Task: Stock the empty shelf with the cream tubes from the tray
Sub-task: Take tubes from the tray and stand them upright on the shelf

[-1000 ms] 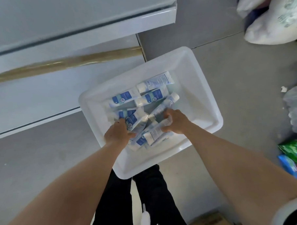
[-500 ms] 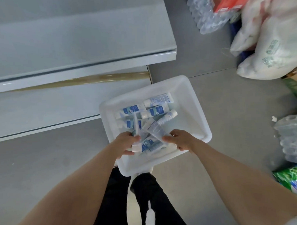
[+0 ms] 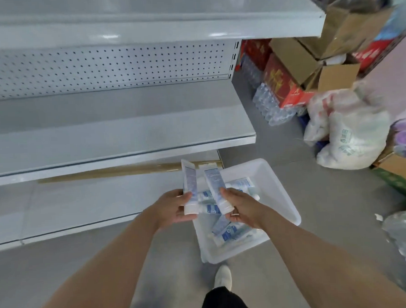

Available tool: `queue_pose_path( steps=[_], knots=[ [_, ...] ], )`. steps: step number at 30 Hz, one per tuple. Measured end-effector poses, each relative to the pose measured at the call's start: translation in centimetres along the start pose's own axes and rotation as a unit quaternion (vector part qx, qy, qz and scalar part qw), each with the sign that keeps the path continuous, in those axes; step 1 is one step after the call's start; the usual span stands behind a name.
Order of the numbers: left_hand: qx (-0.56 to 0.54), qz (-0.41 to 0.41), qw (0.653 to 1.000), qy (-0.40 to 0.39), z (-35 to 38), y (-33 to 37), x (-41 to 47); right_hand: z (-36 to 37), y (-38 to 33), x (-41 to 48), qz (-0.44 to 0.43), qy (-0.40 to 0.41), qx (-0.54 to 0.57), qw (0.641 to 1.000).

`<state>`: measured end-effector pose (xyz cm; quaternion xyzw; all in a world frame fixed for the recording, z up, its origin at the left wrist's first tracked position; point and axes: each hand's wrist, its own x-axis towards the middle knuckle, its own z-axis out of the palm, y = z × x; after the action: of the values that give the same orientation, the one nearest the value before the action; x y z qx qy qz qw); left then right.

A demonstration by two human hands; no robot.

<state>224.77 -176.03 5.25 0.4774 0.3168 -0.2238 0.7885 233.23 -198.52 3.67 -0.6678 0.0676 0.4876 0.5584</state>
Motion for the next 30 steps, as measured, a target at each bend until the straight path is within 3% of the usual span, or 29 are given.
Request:
queue_pose_path(
  steps=[8, 16, 22, 30],
  knots=[
    [0.004, 0.150, 0.988, -0.040, -10.0, 8.4, -13.5, 16.0, -9.4, -3.9, -0.164, -0.028, 0.033, 0.986],
    [0.085, 0.319, 0.944, -0.010, -15.8, 18.6, -24.9, 27.7, -20.6, -8.7, -0.312, -0.065, 0.011, 0.948],
    [0.073, 0.403, 0.910, 0.065, -16.7, 25.4, -28.2, 31.8, -28.7, -11.1, -0.386, -0.023, -0.030, 0.922],
    [0.102, 0.516, 0.831, 0.180, -18.5, 32.7, -26.6, 34.2, -38.1, -8.0, -0.453, -0.003, -0.028, 0.891]
  ],
)
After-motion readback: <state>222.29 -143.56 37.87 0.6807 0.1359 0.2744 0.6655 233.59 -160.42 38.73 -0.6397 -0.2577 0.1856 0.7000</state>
